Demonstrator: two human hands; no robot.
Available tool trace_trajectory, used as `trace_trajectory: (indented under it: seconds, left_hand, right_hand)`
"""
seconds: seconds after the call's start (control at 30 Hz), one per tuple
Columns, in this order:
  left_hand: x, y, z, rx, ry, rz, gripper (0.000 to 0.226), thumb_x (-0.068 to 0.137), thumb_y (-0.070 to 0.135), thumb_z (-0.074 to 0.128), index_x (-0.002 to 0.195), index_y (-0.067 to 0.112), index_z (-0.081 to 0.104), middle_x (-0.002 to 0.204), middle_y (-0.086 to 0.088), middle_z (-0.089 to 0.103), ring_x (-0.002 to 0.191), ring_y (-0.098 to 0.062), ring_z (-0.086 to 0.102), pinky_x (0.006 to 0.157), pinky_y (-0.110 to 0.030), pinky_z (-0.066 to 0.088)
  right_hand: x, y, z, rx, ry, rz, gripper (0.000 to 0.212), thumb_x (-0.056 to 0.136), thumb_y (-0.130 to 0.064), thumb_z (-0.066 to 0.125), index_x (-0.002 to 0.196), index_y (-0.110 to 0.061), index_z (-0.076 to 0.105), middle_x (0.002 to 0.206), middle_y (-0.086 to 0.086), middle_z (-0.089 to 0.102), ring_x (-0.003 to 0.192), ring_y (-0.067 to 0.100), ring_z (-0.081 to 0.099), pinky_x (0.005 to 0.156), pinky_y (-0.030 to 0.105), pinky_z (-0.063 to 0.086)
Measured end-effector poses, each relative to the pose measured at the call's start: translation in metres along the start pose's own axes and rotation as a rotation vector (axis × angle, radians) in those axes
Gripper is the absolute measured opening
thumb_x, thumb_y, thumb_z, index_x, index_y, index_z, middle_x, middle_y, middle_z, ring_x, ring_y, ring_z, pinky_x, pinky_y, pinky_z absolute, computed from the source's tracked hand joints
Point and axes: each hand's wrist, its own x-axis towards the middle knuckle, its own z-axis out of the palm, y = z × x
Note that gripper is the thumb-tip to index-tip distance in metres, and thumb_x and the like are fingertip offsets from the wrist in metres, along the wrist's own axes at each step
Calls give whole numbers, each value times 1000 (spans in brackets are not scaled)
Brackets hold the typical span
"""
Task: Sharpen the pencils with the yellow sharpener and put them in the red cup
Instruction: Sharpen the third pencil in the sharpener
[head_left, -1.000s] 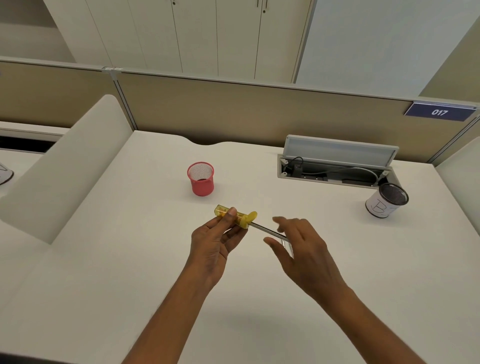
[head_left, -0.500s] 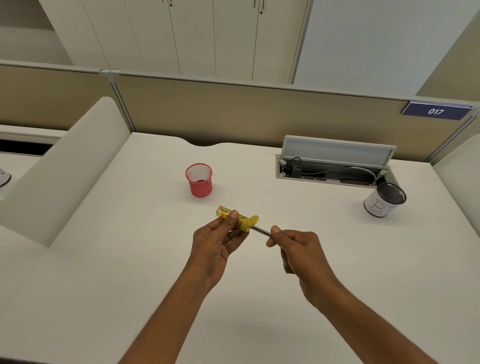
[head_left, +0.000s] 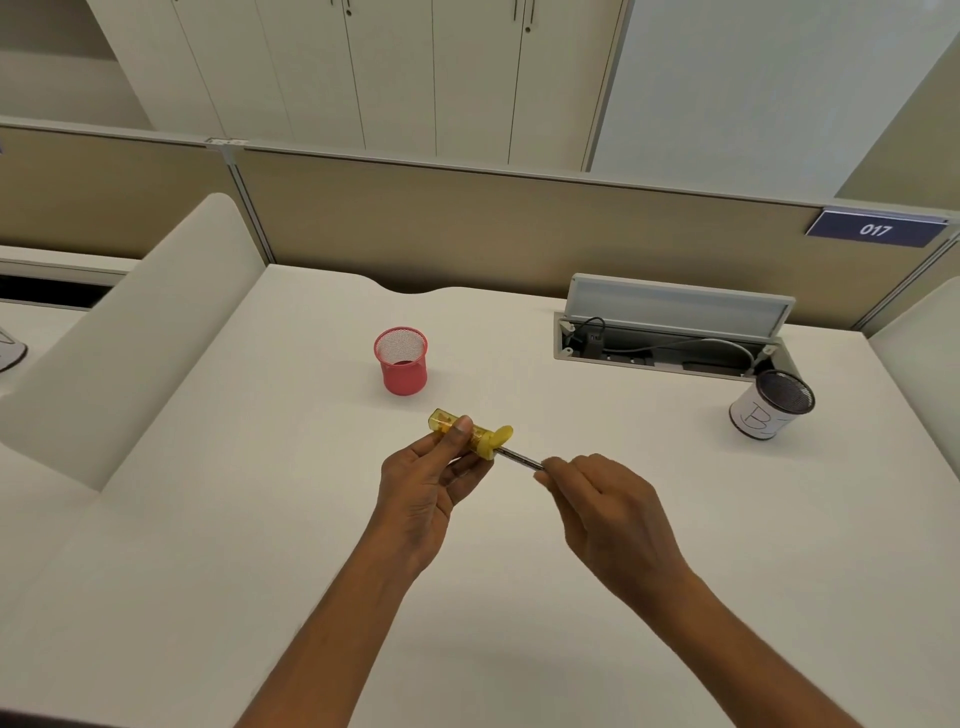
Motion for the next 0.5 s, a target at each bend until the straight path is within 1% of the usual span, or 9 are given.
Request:
trace_trajectory:
  seconds: [0.1,0.17,0.23,0.3,0.33,0.37,0.4,0.47,0.5]
  left_hand:
    - [-1,0,-2,32,-17,8,29,82,16,74,103,-4,73,108,-24,76,99,-33,77,85,-37,63]
    - [0,0,-4,59,-22,7,25,83,17,73,100,-2,74,107,-23,77,101,-33,76,84,-37,63]
    - [0,-2,-5,72,-22,-2,22,85,16,73,99,-1,76,107,-23,77,104,-34,75,83,-37,63]
    - [0,-3,-6,67,-12,-6,21,85,16,73,98,0,76,108,-23,76,104,-35,75,83,-37,63]
    - [0,-3,-6,58,-7,-3,22,83,17,74,98,0,76,108,-23,76,103,-34,75,83,-37,63]
    - [-1,-2,-6,48,-5,-1,24,82,17,74,99,0,76,108,-23,76,101,-33,76,83,-38,64]
    - [-1,-1,-5,38,-3,2,26,81,17,74,99,-1,75,108,-23,76,100,-32,76,83,-38,64]
    - [0,1,-2,15,0,5,29,80,17,75,101,-3,75,107,-23,76,97,-31,77,81,-37,64]
    - [0,1,-1,8,1,6,31,80,17,75,103,-4,74,108,-24,76,97,-31,77,81,-37,64]
  right_hand:
    - [1,-10,0,473,-28,359,21,100,-19,63,81,-12,70,57,-6,48,52,11,36,50,24,32]
    - [7,-17,-5,733,-107,668,26,98,-21,67,73,-14,73,50,-6,44,47,10,33,50,26,31]
    - [16,-20,-13,998,-216,1017,32,98,-25,66,72,-8,75,50,-2,43,44,13,32,49,27,30]
    - [22,-21,-21,1213,-310,1216,34,99,-25,65,77,0,75,53,2,44,42,13,28,46,25,27]
    - [23,-21,-22,1229,-333,1211,35,99,-27,64,79,0,75,53,3,47,42,13,29,46,24,27]
    - [22,-22,-21,1166,-323,1132,35,100,-29,63,80,-3,75,54,2,52,43,14,31,47,25,29]
    - [19,-22,-18,1025,-279,977,33,100,-31,62,82,-8,75,56,0,59,45,13,36,48,26,32]
    - [10,-18,-11,549,-107,515,24,101,-33,61,94,-15,75,66,-6,68,52,7,45,54,22,40]
    - [6,-15,-8,308,-55,285,24,101,-33,61,104,-13,74,73,-5,68,58,8,49,57,21,43]
